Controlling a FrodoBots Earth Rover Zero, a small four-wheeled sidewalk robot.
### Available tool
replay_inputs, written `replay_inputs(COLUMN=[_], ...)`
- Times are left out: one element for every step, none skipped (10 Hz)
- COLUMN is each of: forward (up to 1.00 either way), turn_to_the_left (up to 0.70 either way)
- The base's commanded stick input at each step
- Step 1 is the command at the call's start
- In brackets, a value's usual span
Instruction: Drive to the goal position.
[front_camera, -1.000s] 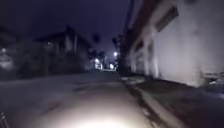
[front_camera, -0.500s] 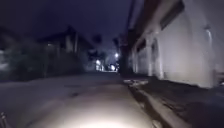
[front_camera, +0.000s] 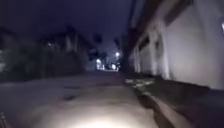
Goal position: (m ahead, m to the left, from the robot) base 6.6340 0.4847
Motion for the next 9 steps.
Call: replay_inputs(forward=[0.70, 0.70, 0.70, 0.70, 0.70, 0.70, 0.70, 0.70, 0.70], turn_to_the_left=[0.00, 0.00, 0.00, 0.00, 0.00, 0.00, 0.00, 0.00, 0.00])
